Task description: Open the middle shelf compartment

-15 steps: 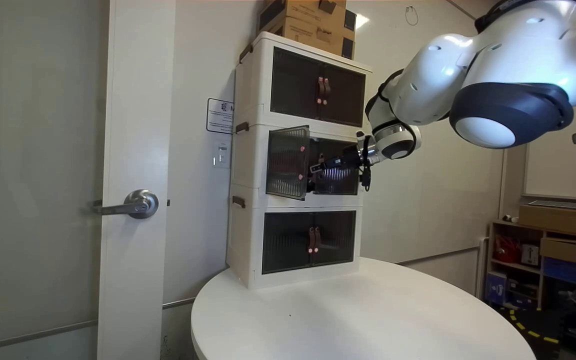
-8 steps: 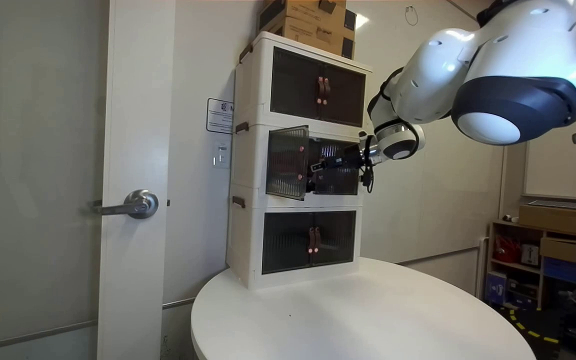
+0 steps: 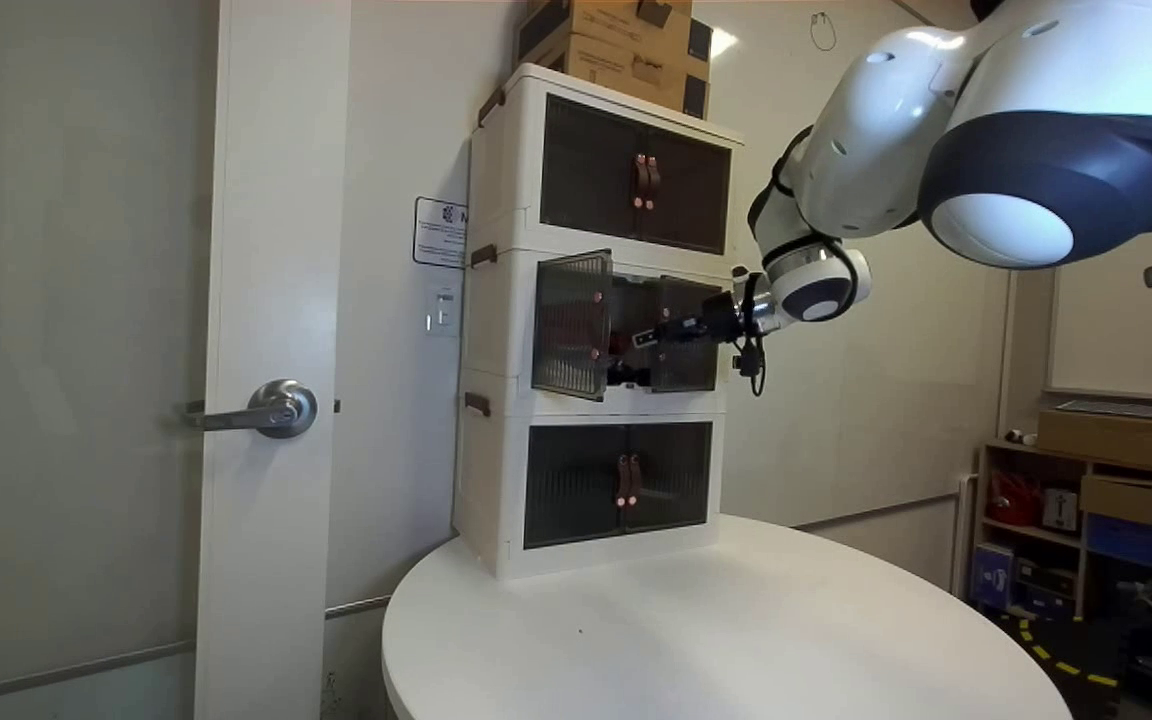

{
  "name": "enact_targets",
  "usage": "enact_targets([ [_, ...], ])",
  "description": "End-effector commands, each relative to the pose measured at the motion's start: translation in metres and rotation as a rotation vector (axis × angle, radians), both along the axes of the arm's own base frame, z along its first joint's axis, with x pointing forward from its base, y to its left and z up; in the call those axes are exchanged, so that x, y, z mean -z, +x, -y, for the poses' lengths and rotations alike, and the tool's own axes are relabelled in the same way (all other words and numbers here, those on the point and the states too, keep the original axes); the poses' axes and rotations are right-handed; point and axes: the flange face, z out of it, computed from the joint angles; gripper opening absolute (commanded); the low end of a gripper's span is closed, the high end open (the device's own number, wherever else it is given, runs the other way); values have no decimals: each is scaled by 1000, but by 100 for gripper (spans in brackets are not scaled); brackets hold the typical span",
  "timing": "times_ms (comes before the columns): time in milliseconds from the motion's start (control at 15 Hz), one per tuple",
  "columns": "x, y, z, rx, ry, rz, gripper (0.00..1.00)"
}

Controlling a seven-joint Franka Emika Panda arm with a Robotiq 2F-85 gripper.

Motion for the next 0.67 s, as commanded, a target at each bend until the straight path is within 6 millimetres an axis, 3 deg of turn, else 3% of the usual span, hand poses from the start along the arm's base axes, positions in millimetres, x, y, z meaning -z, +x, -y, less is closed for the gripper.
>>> enact_targets([
  [0,17,-23,-13,38,-6,-57,100],
  [267,0,-47,11,206,-30,10,100],
  [600,-1,-84,49,413,-18,56,100],
])
